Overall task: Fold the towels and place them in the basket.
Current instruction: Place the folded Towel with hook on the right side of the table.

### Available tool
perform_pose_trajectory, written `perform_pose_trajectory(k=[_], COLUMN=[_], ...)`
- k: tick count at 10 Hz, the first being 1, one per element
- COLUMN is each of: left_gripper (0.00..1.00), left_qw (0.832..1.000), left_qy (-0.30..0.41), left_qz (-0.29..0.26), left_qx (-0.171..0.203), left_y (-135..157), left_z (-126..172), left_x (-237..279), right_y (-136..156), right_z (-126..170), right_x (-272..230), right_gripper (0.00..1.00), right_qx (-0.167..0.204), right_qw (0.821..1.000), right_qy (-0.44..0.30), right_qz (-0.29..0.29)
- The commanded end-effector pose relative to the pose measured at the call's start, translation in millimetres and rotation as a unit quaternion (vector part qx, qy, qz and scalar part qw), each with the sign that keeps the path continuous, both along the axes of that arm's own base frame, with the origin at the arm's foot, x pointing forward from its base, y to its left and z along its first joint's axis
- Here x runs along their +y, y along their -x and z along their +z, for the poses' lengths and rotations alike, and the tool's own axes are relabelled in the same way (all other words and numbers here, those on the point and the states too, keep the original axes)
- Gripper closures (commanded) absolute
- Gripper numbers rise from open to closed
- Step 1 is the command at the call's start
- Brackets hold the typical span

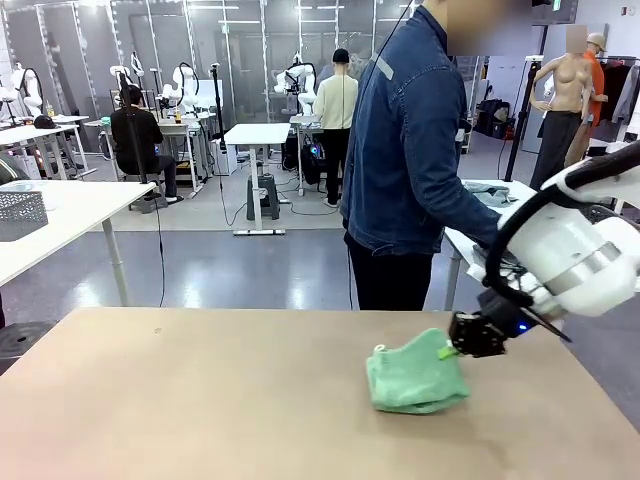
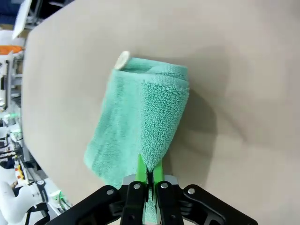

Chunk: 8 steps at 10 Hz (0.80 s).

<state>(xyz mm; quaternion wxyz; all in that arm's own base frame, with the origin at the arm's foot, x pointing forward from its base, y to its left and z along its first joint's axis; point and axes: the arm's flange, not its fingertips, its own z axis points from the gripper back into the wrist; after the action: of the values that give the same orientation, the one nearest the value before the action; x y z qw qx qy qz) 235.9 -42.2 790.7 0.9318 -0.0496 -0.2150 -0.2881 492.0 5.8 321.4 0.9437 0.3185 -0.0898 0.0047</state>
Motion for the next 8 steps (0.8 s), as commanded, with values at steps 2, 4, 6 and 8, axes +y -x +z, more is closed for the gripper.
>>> perform_pose_trajectory(k=[2, 4, 6, 8], left_gripper=[0.0, 0.0, 0.0, 0.0], left_qw=[1.0, 1.0, 1.0, 1.0], left_qy=[0.0, 0.0, 0.0, 0.0], left_qz=[-0.003, -0.003, -0.003, -0.003], left_qx=[-0.005, -0.005, -0.005, -0.005], left_y=[0, 0, 0, 0], left_z=[1, 1, 1, 1], left_x=[0, 0, 0, 0], right_y=[5, 21, 26, 28], right_z=[-16, -11, -10, -6], right_x=[-72, -110, -139, -148], right_gripper=[0.95, 0.95, 0.95, 0.95], right_qx=[0.019, 0.038, 0.06, 0.048], right_qw=[0.999, 0.998, 0.995, 0.995], right_qy=[0.028, 0.035, 0.067, 0.059], right_qz=[-0.005, -0.019, -0.048, -0.059])
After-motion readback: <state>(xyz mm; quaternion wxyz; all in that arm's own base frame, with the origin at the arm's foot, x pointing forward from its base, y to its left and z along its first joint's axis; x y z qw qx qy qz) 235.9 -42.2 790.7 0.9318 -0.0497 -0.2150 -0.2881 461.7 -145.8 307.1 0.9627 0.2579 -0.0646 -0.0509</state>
